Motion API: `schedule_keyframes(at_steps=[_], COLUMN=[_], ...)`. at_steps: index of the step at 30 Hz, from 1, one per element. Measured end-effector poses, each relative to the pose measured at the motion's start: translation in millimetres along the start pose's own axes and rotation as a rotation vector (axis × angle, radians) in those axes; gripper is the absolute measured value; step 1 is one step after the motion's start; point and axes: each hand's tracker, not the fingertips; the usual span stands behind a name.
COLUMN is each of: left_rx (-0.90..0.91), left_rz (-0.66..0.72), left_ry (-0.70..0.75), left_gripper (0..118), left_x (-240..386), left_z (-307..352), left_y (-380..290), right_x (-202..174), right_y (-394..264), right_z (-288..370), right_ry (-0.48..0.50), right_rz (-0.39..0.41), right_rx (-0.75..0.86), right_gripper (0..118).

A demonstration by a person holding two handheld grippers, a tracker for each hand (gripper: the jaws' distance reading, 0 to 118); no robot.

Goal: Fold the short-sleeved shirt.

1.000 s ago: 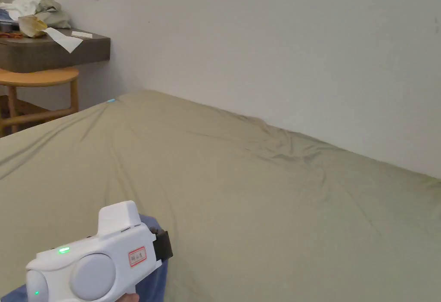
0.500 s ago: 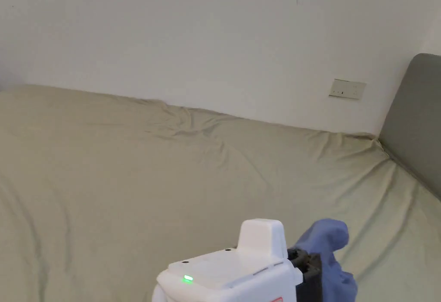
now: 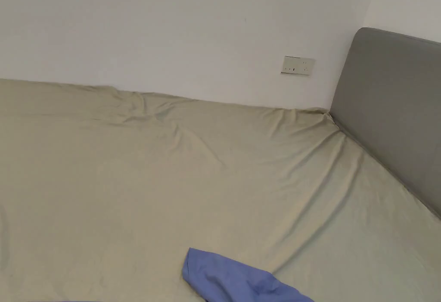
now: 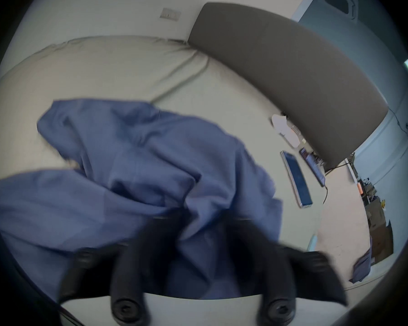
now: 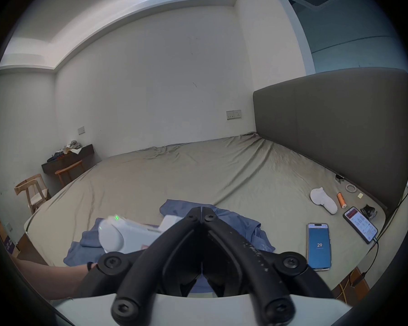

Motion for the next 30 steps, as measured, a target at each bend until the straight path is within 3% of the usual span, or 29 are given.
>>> schedule_keyframes(at_steps=[1,5,7,11,12,13,15,16,18,23,30], left_rx=[0.027,0.083,0.224,0.515,0.563,0.583,0.604,0.605,0.604,0.562,0.54], left_rz=[0.018,0.025,0.024,0.03,0.046,0.068,0.124,0.157,0.224,0.41,0.457], left_ry=[-0.086,-0.089,-0.087,0.13,0.219,0.305,0.465,0.558,0.679,0.653,0.593], left_gripper=[64,90,93,104,100,87,27,5,0,0,0], left_x=[-3,-9,-20,-49,-57,-67,-85,-92,-110,-138,-167], left_z=[6,58,106,204,227,246,276,284,299,315,302], left_y=[-6,-8,-10,-28,-35,-41,-55,-62,-79,-125,-115], right_x=[1,0,-4,-19,-24,-28,-39,-44,-57,-82,-87], right_y=[0,4,7,13,13,14,14,14,13,11,13], right_z=[-1,-7,-11,-23,-27,-31,-39,-43,-50,-58,-69], right_ry=[0.002,0.021,0.048,0.131,0.148,0.164,0.219,0.235,0.27,0.339,0.328], right_rz=[-0.006,-0.006,-0.008,-0.011,-0.007,-0.006,-0.002,-0.001,0.007,0.057,0.08], right_rx=[0.001,0.01,0.032,0.061,0.06,0.06,0.047,0.041,0.03,0.007,-0.023], right_gripper=[2,2,2,2,2,2,2,2,2,2,2])
